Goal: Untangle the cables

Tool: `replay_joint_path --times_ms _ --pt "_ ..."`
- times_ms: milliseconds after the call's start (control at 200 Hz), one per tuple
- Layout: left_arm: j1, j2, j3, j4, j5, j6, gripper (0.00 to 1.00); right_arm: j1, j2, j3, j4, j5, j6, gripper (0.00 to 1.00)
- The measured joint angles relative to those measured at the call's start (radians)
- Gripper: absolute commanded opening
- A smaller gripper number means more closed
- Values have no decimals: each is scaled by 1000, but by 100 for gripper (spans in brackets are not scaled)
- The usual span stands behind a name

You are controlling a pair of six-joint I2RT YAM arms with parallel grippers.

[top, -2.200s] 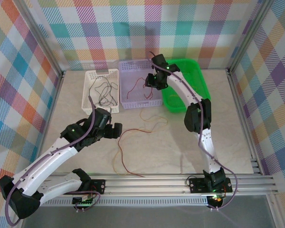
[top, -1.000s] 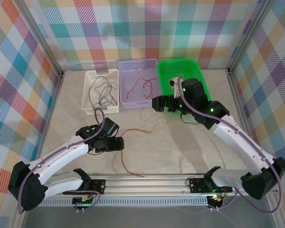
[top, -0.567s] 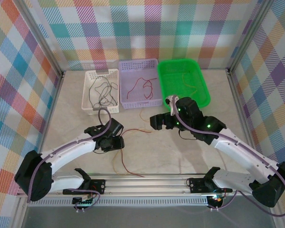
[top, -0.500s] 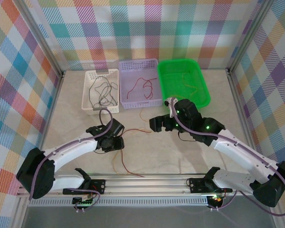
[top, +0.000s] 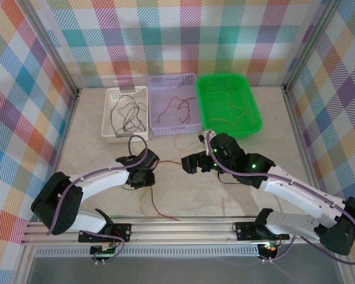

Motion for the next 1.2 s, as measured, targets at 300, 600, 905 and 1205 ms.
replay_joint_path --times_ms 300,600,905,1205 --pt "0 25 0 37 -2 -12 16 36 -1 -1 9 21 5 100" --pt "0 10 -4 35 -26 -20 0 48 9 -51 55 17 33 100" --pt "0 -109 -2 26 -46 -23 0 50 75 -200 158 -39 105 100" --pt "0 -200 58 -32 -65 -22 0 50 159 -266 299 -105 154 100"
